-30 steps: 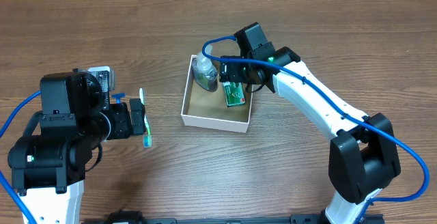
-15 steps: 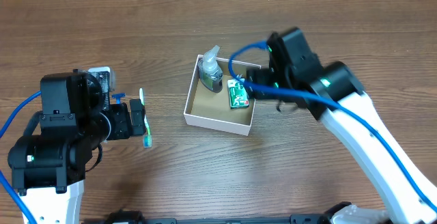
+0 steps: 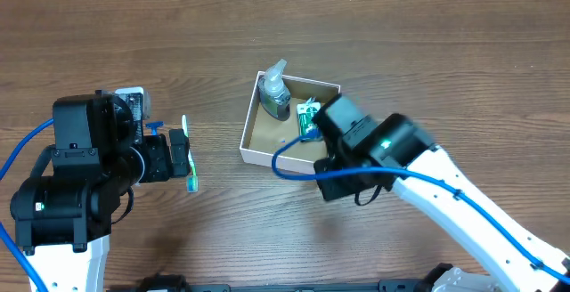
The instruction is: Pack container
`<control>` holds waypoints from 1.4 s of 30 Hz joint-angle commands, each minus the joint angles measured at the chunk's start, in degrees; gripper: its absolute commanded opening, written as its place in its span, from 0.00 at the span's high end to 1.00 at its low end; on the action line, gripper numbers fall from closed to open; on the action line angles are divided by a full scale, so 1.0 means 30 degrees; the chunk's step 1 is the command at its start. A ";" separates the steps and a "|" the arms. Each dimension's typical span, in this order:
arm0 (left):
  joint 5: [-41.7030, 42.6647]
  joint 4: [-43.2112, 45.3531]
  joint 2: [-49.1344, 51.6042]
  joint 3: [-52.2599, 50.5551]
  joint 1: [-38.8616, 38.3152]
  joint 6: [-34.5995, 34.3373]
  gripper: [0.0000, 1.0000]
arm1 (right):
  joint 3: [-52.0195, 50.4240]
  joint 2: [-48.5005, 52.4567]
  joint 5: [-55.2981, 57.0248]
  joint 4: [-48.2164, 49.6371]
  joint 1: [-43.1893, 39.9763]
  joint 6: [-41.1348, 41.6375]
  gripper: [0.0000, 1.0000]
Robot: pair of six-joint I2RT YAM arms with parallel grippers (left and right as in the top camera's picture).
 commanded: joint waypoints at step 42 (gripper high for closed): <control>0.0342 0.0066 0.0066 0.0393 -0.0117 0.0226 0.00 | -0.5085 0.2127 0.4379 0.9194 0.0211 -0.1056 0.96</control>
